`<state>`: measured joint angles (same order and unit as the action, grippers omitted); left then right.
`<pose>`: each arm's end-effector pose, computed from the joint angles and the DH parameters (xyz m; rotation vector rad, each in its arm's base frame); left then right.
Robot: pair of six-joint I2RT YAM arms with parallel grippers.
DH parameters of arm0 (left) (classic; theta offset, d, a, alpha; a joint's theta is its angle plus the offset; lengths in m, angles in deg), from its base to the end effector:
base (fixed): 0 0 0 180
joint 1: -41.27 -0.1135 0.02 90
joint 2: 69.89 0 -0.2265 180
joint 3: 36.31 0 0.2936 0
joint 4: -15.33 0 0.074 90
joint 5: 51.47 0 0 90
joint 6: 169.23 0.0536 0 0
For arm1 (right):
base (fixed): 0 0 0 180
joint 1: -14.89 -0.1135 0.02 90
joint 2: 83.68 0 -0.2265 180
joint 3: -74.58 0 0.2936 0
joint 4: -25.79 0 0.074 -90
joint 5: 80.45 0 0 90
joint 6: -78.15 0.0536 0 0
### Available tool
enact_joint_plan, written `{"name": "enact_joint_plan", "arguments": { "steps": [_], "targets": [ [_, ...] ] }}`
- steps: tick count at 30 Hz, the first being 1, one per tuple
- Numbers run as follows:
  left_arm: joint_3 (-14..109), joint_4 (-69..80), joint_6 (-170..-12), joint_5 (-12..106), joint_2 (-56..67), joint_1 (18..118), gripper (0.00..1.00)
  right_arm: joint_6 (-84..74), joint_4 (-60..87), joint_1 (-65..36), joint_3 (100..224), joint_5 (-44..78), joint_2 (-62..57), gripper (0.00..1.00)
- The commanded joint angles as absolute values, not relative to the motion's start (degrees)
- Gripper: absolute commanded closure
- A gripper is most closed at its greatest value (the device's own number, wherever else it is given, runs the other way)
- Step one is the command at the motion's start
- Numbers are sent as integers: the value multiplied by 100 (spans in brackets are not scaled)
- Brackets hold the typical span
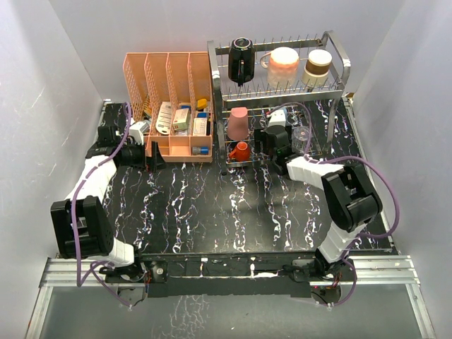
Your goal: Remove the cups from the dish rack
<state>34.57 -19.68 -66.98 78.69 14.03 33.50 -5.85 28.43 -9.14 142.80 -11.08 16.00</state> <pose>0.3603 0.0143 0.1870 0.3998 2.2183 -0.6548 0.3888 0.1527 0.1237 -0.1022 2.0366 -0.0459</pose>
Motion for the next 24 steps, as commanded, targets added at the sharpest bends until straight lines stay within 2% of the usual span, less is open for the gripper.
{"name": "enact_joint_plan", "arguments": {
  "steps": [1,9,24],
  "targets": [
    [3327,-2092,-6402,8456,959,3325,3,-652,3442,-988,13914,-1280,1009,33],
    [2995,-1884,-6041,8959,385,3327,3,-554,3636,-1077,13361,-1289,300,45],
    [2878,-1751,-5277,9481,-185,3499,3,229,2987,-1849,12622,-1417,-1366,53]
  ]
}}
